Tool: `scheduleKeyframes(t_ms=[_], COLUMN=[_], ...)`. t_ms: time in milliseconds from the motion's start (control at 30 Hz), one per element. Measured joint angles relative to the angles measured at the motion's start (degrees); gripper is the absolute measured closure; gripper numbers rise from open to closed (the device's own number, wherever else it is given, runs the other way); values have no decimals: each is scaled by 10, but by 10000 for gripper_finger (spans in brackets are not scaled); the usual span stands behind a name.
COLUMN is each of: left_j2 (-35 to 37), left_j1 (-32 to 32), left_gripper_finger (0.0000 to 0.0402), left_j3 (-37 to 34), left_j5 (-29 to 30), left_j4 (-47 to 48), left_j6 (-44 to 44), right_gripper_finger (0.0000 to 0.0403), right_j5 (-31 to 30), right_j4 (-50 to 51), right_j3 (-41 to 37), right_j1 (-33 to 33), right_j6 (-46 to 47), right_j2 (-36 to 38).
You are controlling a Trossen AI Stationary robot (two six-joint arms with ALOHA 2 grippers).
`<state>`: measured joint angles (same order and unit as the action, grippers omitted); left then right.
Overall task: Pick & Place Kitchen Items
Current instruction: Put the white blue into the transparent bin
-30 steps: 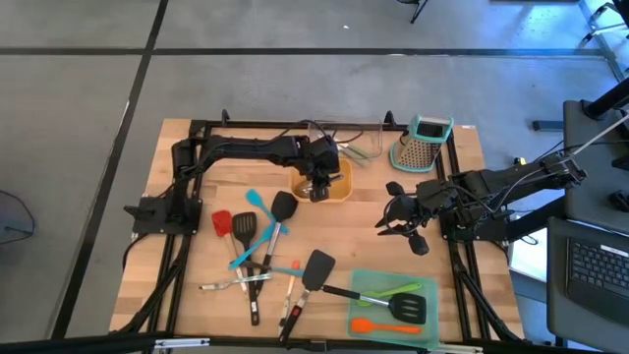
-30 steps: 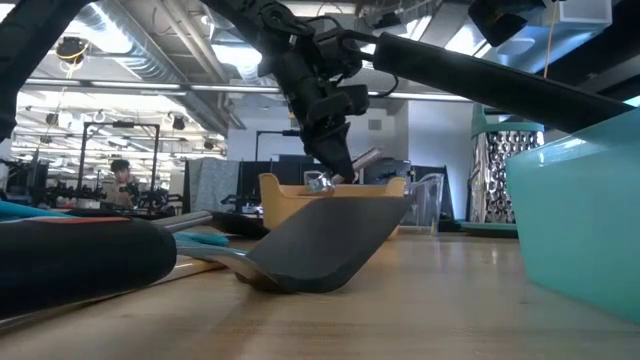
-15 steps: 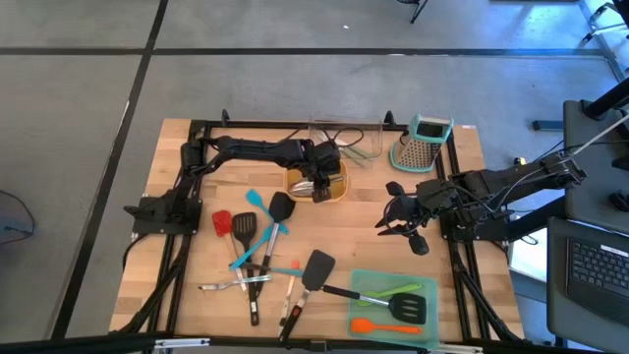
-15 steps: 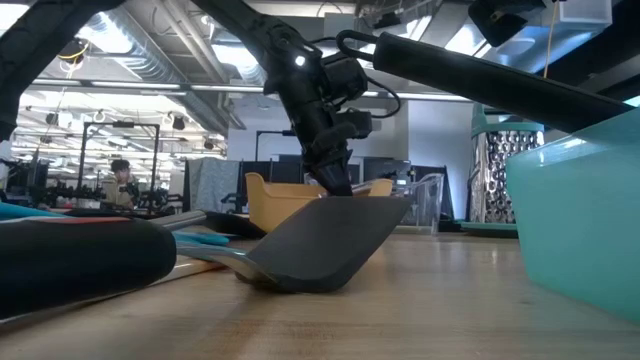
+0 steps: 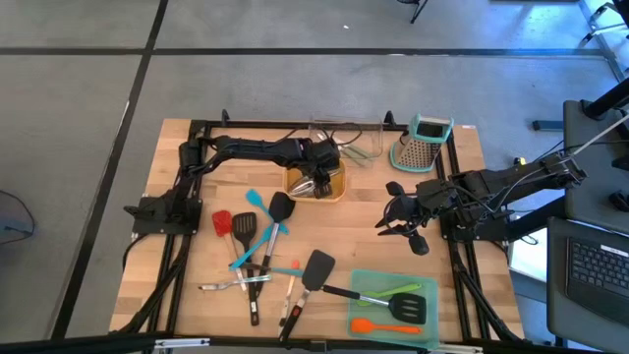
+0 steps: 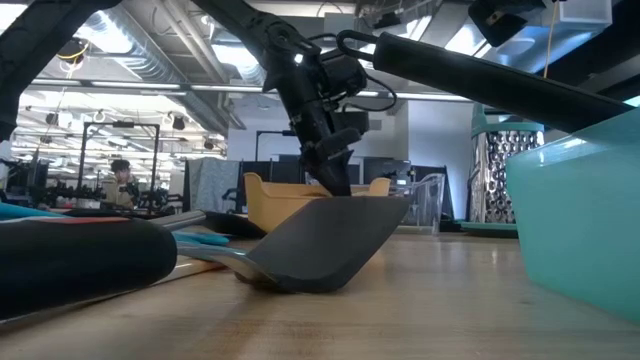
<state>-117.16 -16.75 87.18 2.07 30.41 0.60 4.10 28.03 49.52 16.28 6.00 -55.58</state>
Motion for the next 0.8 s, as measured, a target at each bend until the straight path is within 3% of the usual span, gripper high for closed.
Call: scheduleKeyframes(t_ms=[267,533,800], left_j2=[9,80,204], left_j1=[14,26,55], left_gripper_finger=[283,244,232], left_j3=[0,0,1], left_j5=[47,70,-18], left_j4=[-4,-19,-8], left_j6=[12,22,0], right_gripper_finger=[309,309,309], right_j5=[0,0,0], right_j4=[0,0,1], right_j3=[0,0,0], right_j1=[0,0,0], right_j6=[0,0,0], right_j2=[0,0,0])
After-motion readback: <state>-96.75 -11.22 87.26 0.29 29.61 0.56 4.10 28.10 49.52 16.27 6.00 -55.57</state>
